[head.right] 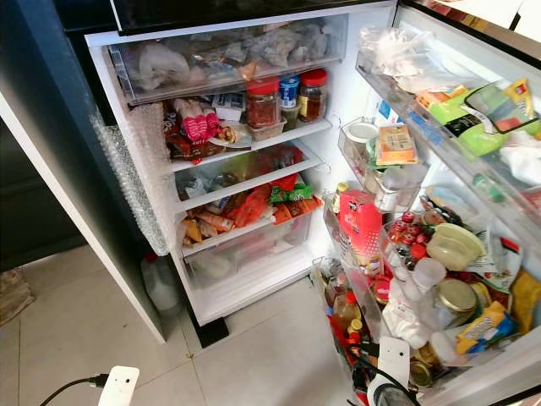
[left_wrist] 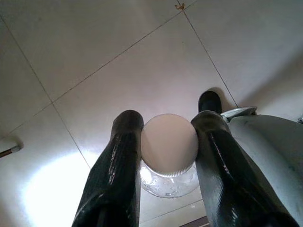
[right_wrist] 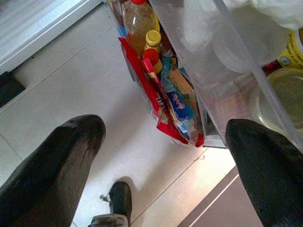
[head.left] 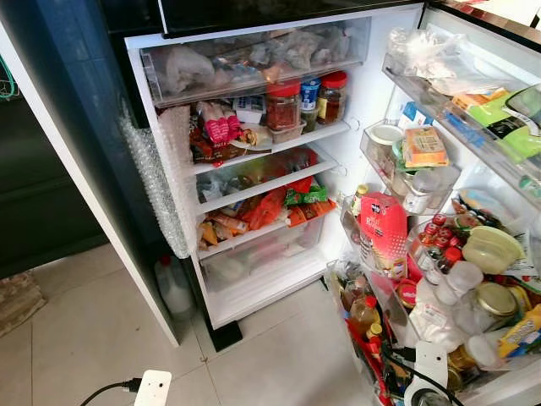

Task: Restocking fridge

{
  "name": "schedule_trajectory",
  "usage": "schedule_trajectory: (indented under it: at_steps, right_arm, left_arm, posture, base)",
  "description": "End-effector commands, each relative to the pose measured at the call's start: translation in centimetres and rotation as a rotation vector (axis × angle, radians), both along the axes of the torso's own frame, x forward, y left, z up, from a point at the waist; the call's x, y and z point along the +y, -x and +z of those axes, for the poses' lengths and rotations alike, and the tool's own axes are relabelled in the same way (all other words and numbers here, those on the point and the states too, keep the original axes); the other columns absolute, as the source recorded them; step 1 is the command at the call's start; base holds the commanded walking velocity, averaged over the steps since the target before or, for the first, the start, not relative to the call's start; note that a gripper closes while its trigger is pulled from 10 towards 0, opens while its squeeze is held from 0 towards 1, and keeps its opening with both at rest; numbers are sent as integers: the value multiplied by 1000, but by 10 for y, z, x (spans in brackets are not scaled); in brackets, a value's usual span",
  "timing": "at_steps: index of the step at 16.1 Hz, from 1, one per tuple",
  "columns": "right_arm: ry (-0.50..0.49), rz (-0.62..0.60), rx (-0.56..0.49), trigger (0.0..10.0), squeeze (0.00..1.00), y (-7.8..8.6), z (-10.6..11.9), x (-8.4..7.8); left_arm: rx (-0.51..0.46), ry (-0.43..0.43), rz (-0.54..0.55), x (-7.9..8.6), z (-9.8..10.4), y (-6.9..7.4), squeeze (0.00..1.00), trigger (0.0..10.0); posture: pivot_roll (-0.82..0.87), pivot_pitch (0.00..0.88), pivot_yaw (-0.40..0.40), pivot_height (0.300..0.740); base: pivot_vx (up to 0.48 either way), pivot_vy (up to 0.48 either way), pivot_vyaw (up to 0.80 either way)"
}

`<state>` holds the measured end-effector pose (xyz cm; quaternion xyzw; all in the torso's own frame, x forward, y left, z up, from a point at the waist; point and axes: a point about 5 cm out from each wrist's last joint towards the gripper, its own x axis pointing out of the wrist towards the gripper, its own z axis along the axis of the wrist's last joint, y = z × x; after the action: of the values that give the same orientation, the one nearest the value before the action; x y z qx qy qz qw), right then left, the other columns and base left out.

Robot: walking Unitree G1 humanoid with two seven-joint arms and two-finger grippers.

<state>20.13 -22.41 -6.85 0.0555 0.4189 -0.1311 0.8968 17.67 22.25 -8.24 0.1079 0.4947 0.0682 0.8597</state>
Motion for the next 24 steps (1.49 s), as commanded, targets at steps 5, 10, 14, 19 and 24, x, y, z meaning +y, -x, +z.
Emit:
schedule_trajectory:
  at_steps: [5, 10, 14, 19, 24]
  right_arm:
    - [119, 20, -7, 10000, 0, -4, 4, -7]
    - [101, 20, -4, 10000, 0, -3, 4, -5]
    - [2, -2, 19, 10000, 0, -1, 0, -1]
    - [-67, -7, 11, 10000, 0, -1, -1, 3]
    - [-8, 21, 2, 10000, 0, -2, 1, -1]
  left_arm:
    - [15, -12, -11, 1, -1, 2, 0, 10000]
    - [13, -8, -11, 1, -1, 2, 0, 10000]
    - [13, -10, -9, 1, -1, 2, 0, 10000]
    - [13, -10, -6, 1, -1, 2, 0, 10000]
    - [10, -8, -6, 1, -1, 2, 0, 10000]
  posture:
    - [70, 0, -28, 740]
    - [68, 0, -29, 740]
    - [75, 0, -29, 740]
    - [75, 0, -27, 740]
    - [76, 0, -28, 740]
  base:
    - [0, 0, 0]
    - [0, 0, 0]
    - [0, 0, 0]
    - [0, 0, 0]
    - [0, 0, 0]
